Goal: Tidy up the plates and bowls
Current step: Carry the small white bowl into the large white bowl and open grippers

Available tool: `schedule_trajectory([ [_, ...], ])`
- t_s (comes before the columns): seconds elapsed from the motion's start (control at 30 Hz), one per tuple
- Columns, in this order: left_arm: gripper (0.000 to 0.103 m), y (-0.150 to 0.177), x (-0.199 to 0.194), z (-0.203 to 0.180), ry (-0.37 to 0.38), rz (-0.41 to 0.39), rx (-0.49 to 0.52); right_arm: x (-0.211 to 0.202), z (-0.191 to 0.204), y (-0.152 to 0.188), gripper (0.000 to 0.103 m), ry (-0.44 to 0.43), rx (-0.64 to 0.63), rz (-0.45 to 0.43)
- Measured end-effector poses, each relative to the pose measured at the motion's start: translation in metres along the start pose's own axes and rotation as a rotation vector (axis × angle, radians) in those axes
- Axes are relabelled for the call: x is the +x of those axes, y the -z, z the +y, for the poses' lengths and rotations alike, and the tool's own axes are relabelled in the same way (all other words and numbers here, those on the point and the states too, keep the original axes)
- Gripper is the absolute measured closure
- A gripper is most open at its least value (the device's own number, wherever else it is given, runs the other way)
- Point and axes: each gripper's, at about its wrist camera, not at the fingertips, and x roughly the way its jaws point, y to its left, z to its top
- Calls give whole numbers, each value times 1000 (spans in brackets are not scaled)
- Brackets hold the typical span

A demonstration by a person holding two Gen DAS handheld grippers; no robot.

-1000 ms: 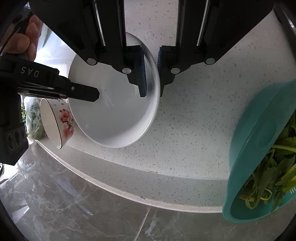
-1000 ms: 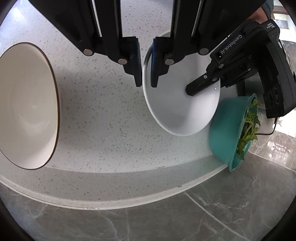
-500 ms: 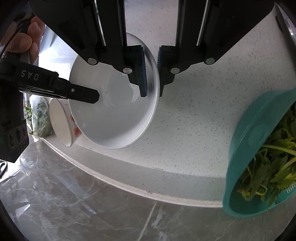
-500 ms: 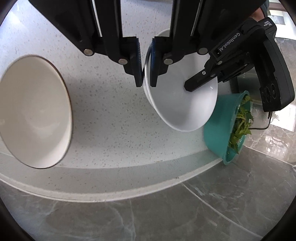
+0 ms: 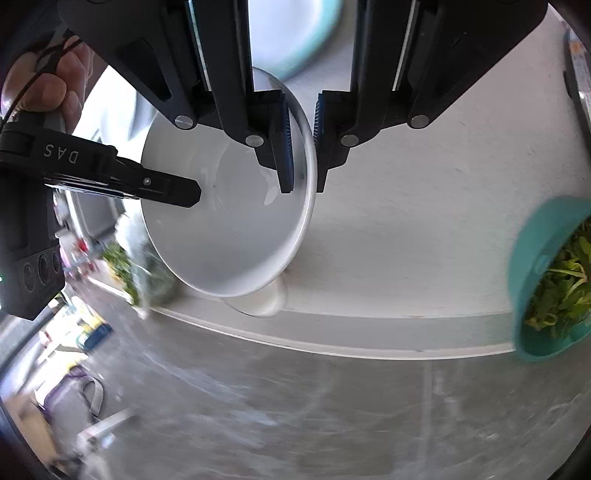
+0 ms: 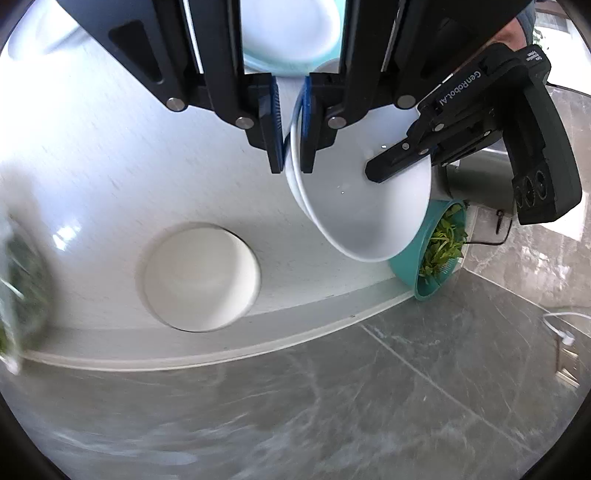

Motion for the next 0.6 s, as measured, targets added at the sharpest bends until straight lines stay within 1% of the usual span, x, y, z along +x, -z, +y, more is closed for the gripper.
schedule_trajectory([
  [0.1, 95, 15, -4, -33, 25, 13, 30, -23, -15, 19, 91, 6, 19, -18],
  [0.17, 95, 28, -1, -62, 35, 29, 53, -37, -27, 33, 90, 9, 34, -28],
  [0.33, 95, 59, 2, -127, 55, 64, 101, -74, -69, 74, 90, -5, 84, -37],
  [0.47, 95, 88, 3, -179, 63, 81, 126, -101, -101, 101, 90, -19, 98, -33],
  [0.6, 95, 119, 15, -231, 69, 119, 145, -124, -137, 126, 90, -24, 113, -14],
])
